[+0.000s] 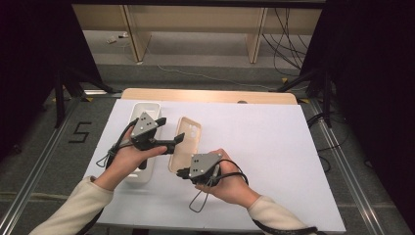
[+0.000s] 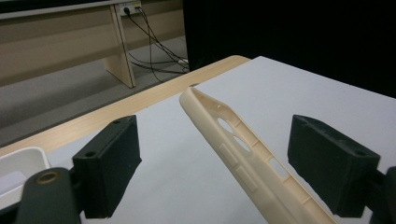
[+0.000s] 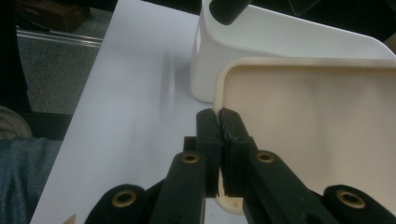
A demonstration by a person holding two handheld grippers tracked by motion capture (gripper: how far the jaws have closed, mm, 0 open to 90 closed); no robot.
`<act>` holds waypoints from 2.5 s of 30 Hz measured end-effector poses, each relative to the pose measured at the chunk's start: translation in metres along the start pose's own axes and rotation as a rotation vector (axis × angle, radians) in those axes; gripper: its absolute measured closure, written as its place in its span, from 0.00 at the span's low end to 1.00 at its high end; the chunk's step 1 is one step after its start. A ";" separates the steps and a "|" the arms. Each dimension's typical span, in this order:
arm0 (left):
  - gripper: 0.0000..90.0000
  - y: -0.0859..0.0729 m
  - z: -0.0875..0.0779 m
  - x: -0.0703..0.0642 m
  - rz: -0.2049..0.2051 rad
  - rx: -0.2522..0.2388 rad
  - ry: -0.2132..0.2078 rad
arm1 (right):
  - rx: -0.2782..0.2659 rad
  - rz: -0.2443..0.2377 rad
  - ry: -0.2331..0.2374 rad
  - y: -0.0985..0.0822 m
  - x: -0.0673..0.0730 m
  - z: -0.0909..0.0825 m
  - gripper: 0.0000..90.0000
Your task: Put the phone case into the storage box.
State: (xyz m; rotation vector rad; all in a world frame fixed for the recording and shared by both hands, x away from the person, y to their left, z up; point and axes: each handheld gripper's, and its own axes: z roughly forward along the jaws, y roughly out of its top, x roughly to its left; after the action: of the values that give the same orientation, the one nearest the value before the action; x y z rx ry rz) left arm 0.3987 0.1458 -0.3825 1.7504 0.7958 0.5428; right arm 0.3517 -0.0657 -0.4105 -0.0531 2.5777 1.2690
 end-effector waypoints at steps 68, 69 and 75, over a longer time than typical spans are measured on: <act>0.56 0.024 0.013 -0.003 -0.104 0.080 0.095 | 0.065 -0.047 -0.054 -0.001 -0.001 0.002 0.99; 0.56 0.025 0.014 -0.003 -0.106 0.084 0.089 | 0.065 -0.049 -0.054 -0.002 0.000 0.003 0.99; 0.54 0.030 0.013 -0.006 -0.108 0.069 0.074 | 0.071 -0.053 -0.051 -0.002 0.000 0.002 0.99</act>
State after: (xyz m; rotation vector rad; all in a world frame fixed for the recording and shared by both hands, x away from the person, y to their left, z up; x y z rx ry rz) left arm 0.4115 0.1274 -0.3581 1.7475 0.9654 0.5156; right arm 0.3529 -0.0651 -0.4129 -0.0734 2.5575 1.1451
